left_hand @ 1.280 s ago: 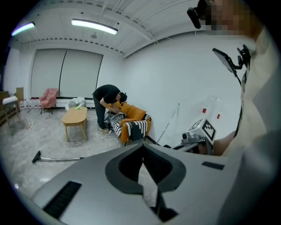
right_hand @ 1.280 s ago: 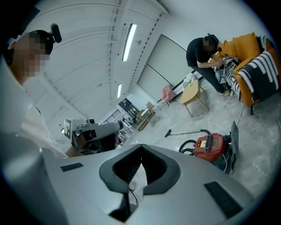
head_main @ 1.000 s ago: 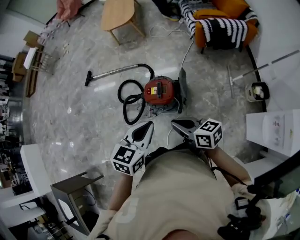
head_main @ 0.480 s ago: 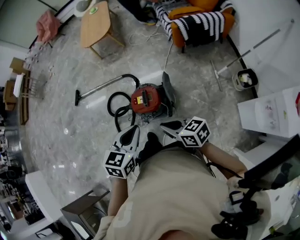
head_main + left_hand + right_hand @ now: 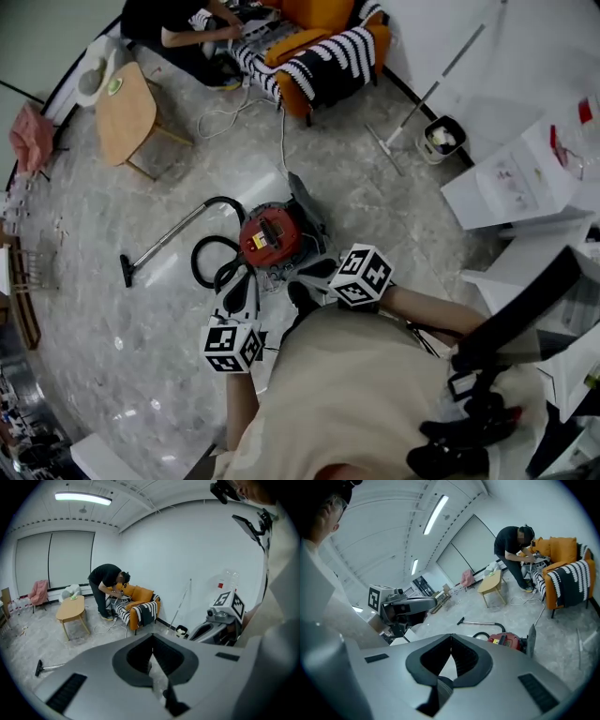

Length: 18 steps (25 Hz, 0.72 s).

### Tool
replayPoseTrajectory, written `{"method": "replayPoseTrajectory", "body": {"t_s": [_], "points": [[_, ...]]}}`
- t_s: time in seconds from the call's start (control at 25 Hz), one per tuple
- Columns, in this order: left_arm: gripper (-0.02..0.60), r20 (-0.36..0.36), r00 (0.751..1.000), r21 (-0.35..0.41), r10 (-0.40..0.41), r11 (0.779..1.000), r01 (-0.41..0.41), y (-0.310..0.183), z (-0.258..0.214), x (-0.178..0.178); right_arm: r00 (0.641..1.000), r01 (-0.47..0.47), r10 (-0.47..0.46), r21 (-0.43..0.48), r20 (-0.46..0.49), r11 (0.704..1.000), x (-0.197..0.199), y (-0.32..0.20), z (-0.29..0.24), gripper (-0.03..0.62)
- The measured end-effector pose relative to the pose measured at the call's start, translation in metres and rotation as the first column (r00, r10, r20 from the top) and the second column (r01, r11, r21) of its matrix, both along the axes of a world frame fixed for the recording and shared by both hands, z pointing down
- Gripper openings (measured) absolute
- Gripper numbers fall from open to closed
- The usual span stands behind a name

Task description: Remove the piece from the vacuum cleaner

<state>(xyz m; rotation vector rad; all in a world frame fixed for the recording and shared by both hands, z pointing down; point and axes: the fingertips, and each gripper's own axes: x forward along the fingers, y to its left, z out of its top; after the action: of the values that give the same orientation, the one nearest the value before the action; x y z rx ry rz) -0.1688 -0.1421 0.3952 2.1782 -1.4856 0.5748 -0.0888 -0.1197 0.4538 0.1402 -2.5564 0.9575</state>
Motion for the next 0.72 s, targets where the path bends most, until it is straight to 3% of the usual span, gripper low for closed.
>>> {"method": "replayPoseTrajectory", "body": {"t_s": [0.12, 0.24, 0.52, 0.72], "points": [[-0.006, -0.025, 0.999, 0.008, 0.027, 1.000, -0.027, -0.011, 0.004, -0.034, 0.999, 0.020, -0.019, 0.019, -0.030, 1.000, -0.035, 0.001, -0.003, 0.002], [-0.006, -0.037, 0.995, 0.012, 0.092, 0.996, -0.091, -0.028, 0.013, -0.050, 0.997, -0.025, 0.026, 0.022, -0.067, 0.999, -0.047, -0.008, -0.001, 0.002], [-0.006, -0.035, 0.997, -0.020, 0.072, 0.997, -0.073, -0.020, 0.035, -0.122, 0.988, -0.082, 0.078, -0.023, -0.130, 0.996, -0.101, -0.009, 0.013, 0.002], [-0.006, -0.053, 0.994, -0.066, 0.095, 0.993, -0.098, -0.028, 0.058, -0.134, 0.978, -0.148, 0.140, -0.047, -0.153, 0.988, -0.110, -0.026, 0.027, 0.003]]}}
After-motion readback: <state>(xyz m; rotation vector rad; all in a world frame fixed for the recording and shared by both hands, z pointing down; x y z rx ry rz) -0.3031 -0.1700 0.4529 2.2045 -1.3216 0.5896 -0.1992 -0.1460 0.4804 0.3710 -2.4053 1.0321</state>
